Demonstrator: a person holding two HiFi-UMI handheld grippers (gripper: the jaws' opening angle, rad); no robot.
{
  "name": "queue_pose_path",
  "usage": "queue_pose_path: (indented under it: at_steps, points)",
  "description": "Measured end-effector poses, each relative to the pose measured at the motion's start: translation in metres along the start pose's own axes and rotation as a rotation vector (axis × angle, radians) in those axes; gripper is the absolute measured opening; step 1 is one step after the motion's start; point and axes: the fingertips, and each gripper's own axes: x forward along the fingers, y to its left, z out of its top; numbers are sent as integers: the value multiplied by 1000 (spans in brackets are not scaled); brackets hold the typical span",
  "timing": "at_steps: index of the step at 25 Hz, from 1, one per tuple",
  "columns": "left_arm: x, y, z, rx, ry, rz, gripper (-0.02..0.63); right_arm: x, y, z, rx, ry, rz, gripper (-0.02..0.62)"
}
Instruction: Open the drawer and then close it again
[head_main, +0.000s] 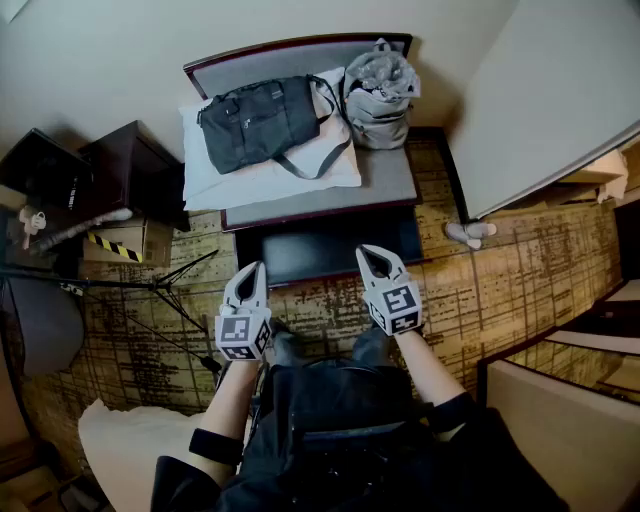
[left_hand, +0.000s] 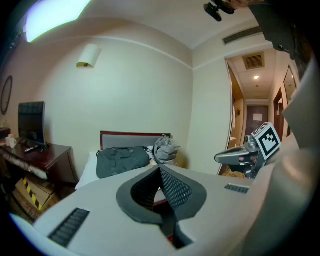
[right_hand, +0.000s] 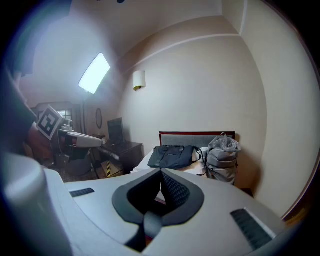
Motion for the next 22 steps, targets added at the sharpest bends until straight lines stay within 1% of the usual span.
queue_pose_path:
  at_steps: [9, 14, 18, 22]
  points:
    - [10, -2, -6, 23, 16, -31, 2, 8, 4, -10, 3, 23, -2, 3]
    - [13, -4, -9, 23, 21, -50, 2, 17, 14, -36, 0, 86, 22, 3]
    - [16, -8, -15, 15, 33, -62, 2, 27, 28, -72, 3, 161, 43, 3]
    - [26, -13, -30, 58, 67, -111, 2, 38, 39, -127, 52, 251, 52, 3]
